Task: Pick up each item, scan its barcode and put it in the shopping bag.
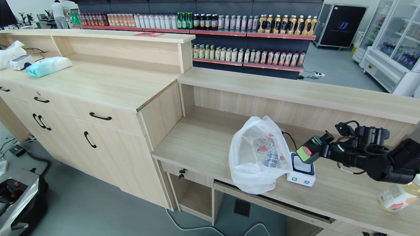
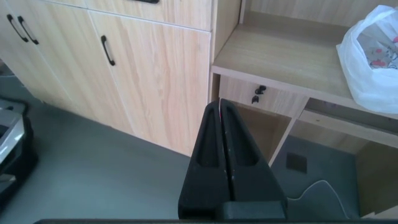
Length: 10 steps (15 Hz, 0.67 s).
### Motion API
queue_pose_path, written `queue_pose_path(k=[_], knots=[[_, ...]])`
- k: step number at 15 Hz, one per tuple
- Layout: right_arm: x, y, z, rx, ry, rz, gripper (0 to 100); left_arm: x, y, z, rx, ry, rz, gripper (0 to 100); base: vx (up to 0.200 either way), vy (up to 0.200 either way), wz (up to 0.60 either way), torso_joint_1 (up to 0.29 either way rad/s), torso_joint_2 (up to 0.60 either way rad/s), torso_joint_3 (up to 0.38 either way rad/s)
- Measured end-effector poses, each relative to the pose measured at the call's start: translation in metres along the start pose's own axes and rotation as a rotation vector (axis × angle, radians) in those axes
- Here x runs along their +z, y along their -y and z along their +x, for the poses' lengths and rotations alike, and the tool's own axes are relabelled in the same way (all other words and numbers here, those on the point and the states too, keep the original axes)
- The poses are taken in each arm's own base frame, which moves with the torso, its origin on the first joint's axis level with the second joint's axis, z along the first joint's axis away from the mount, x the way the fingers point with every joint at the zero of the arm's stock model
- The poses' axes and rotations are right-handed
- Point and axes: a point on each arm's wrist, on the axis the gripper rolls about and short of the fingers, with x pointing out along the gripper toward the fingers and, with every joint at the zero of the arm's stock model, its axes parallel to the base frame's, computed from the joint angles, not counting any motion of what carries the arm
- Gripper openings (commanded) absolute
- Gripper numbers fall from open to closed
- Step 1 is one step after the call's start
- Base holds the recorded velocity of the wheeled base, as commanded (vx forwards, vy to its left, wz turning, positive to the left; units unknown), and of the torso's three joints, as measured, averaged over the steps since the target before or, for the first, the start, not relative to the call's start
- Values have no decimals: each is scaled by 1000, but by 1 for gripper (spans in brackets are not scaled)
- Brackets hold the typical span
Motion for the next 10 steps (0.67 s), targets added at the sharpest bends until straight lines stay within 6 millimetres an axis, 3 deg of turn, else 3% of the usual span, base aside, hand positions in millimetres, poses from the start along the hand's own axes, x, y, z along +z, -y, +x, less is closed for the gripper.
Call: queue_pose_path(k=[7,10], knots=[[4,-4,16,-4,14,-14,0,0,0,0,0,0,0,0,0,0,0,0,0,0],[10,-11,5,-107,38,-102,0,0,0,0,0,0,0,0,0,0,0,0,0,0]])
